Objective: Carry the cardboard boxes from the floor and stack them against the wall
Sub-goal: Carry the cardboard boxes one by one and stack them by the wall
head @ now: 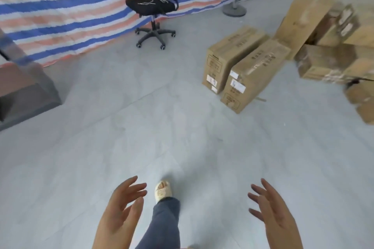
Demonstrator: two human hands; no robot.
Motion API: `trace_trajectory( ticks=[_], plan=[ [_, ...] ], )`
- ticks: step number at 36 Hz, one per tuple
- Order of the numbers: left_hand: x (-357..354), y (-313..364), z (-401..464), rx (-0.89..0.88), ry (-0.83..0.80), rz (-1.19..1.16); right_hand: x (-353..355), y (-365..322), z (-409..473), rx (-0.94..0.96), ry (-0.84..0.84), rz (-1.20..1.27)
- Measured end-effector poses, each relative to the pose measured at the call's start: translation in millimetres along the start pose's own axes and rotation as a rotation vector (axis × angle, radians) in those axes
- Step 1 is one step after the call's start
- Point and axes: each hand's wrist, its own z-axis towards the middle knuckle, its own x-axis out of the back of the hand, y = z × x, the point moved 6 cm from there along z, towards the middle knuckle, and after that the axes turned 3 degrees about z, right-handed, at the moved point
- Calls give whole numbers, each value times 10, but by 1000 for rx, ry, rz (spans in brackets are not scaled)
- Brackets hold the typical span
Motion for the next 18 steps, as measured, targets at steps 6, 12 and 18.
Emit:
trace_trajectory(
  ticks=[6, 12, 18],
  plan=[
    [-488, 245, 1129, -20, -111, 21, -92, -188, 896, -10, 117, -11],
    [-831, 829, 2366, -75, -181, 60, -292, -618, 1809, 23, 233, 67],
    [-1394, 1180, 3246, -66, -302, 108, -296, -850, 2473, -6, 341, 90]
  ],
)
